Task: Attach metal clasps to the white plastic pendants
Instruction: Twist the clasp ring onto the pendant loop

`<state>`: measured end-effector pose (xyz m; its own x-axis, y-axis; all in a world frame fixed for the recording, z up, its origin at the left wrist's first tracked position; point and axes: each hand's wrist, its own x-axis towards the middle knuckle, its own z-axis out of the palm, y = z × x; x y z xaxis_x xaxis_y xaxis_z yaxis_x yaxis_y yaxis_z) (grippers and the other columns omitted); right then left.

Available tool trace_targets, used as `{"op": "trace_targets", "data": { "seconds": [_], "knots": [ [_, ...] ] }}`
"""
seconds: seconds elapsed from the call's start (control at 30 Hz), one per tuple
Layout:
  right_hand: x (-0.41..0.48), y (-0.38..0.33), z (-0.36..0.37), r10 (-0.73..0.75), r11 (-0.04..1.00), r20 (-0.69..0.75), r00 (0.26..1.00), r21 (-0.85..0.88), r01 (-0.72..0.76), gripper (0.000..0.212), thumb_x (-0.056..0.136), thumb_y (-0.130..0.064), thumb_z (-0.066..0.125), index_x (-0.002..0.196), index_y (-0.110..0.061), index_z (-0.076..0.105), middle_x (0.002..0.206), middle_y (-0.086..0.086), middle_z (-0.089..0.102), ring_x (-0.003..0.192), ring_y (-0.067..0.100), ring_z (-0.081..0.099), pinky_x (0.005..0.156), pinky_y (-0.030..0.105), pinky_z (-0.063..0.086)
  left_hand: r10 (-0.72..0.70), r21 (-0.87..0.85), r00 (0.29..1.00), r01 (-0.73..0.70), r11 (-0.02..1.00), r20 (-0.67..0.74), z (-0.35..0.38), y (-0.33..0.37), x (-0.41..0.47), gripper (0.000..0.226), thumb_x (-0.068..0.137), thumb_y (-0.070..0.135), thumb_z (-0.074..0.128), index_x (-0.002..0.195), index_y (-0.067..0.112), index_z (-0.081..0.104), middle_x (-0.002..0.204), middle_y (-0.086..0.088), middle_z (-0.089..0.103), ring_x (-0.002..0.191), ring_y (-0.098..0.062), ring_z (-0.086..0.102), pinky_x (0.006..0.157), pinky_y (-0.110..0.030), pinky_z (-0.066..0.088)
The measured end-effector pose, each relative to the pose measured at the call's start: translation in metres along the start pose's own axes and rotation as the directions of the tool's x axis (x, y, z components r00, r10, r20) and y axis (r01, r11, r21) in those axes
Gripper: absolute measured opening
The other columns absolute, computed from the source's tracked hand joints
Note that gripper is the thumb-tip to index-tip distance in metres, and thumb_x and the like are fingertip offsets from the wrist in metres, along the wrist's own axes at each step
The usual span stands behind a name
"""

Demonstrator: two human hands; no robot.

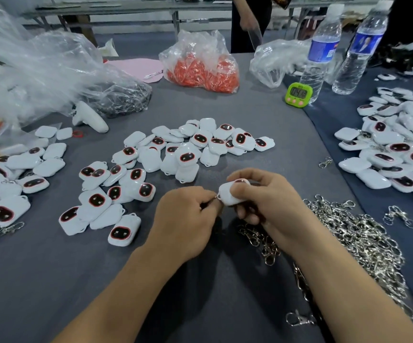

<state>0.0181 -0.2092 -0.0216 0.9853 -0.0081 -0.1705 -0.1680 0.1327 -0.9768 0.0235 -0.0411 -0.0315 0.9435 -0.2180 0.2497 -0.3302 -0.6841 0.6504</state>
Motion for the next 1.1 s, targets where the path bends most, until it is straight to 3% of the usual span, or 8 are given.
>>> {"op": "trace_targets", "data": {
  "seconds": [0.17, 0.3, 0.37, 0.5, 0.57, 0.83, 0.97, 1.1],
  "knots": [
    [-0.002, -0.003, -0.007, 0.059, 0.972, 0.111, 0.992, -0.233, -0.031, 0.018, 0.087, 0.000, 0.066, 0.097, -0.012, 0.074, 0.072, 0.003, 0.066, 0.045, 0.013, 0.048, 0.037, 0.017, 0.033, 0.248, 0.458, 0.963, -0.174, 0.872, -0.106, -0.002, 0.005, -0.001, 0.023, 0.084, 0.026, 0.061, 0.063, 0.018, 0.066, 0.062, 0.003, 0.057, 0.064, -0.022, 0.053, 0.063, -0.031, 0.028],
    [-0.001, -0.015, -0.028, 0.145, 0.988, 0.202, 0.969, -0.088, -0.129, 0.022, 0.088, 0.004, 0.059, 0.100, -0.008, 0.074, 0.074, 0.009, 0.066, 0.047, 0.012, 0.050, 0.036, 0.016, 0.030, 0.293, 0.431, 0.943, -0.201, 0.880, -0.158, 0.001, 0.003, -0.002, 0.011, 0.085, 0.030, 0.069, 0.085, 0.022, 0.077, 0.071, 0.005, 0.067, 0.072, -0.020, 0.059, 0.081, -0.034, 0.037],
    [0.001, -0.020, -0.044, 0.048, 0.960, 0.120, 0.992, 0.270, -0.080, 0.025, 0.083, 0.001, 0.058, 0.096, -0.010, 0.076, 0.079, 0.007, 0.069, 0.055, 0.010, 0.057, 0.043, 0.014, 0.039, 0.227, 0.413, 0.960, -0.141, 0.900, -0.167, 0.001, -0.001, 0.000, 0.018, 0.085, 0.035, 0.075, 0.099, 0.024, 0.078, 0.079, 0.007, 0.071, 0.079, -0.019, 0.061, 0.088, -0.035, 0.037],
    [-0.001, -0.019, -0.079, -0.135, 0.387, -0.082, 0.987, 0.913, 0.129, 0.034, 0.092, -0.014, 0.064, 0.125, -0.009, 0.069, 0.120, 0.008, 0.071, 0.097, 0.016, 0.071, 0.076, 0.025, 0.055, 0.048, 0.363, 0.987, 0.012, 0.932, -0.155, 0.000, -0.008, 0.005, 0.028, 0.087, 0.049, 0.069, 0.108, 0.032, 0.076, 0.094, 0.010, 0.074, 0.093, -0.014, 0.060, 0.093, -0.032, 0.034],
    [0.001, -0.015, -0.078, -0.083, 0.385, -0.138, 0.987, 0.909, 0.159, 0.045, 0.087, -0.010, 0.068, 0.132, -0.008, 0.064, 0.125, 0.008, 0.070, 0.102, 0.018, 0.072, 0.079, 0.027, 0.057, 0.044, 0.326, 0.989, 0.005, 0.945, -0.144, 0.001, -0.008, 0.005, 0.027, 0.087, 0.049, 0.069, 0.107, 0.033, 0.076, 0.093, 0.011, 0.073, 0.090, -0.012, 0.058, 0.089, -0.030, 0.034],
    [0.018, -0.005, -0.033, -0.133, 0.976, -0.234, 0.963, 0.139, 0.168, 0.028, 0.084, 0.010, 0.064, 0.092, -0.014, 0.076, 0.088, 0.006, 0.079, 0.074, 0.012, 0.069, 0.070, 0.019, 0.052, 0.151, 0.014, 0.955, -0.160, 0.987, 0.255, 0.002, 0.003, -0.002, 0.049, 0.073, 0.067, 0.065, 0.116, 0.045, 0.069, 0.105, 0.027, 0.060, 0.105, 0.004, 0.054, 0.093, -0.019, 0.042],
    [0.026, 0.013, -0.014, -0.335, 0.774, -0.184, 0.924, -0.613, 0.159, 0.034, 0.083, -0.007, 0.069, 0.105, -0.031, 0.078, 0.092, -0.012, 0.076, 0.082, 0.003, 0.068, 0.081, 0.012, 0.049, 0.200, -0.029, 0.941, -0.200, 0.979, 0.272, 0.006, 0.005, -0.002, 0.024, 0.078, 0.040, 0.079, 0.102, 0.038, 0.078, 0.101, 0.020, 0.064, 0.100, -0.001, 0.056, 0.092, -0.027, 0.045],
    [0.034, 0.018, 0.000, -0.378, 0.598, -0.061, 0.924, -0.778, 0.194, 0.057, 0.085, -0.017, 0.066, 0.138, -0.038, 0.058, 0.121, -0.005, 0.068, 0.105, 0.012, 0.059, 0.081, 0.010, 0.037, 0.145, 0.058, 0.977, -0.156, 0.986, 0.157, 0.007, 0.003, -0.001, 0.013, 0.084, 0.031, 0.073, 0.095, 0.034, 0.078, 0.091, 0.014, 0.066, 0.089, -0.007, 0.058, 0.080, -0.033, 0.045]
  ]
}}
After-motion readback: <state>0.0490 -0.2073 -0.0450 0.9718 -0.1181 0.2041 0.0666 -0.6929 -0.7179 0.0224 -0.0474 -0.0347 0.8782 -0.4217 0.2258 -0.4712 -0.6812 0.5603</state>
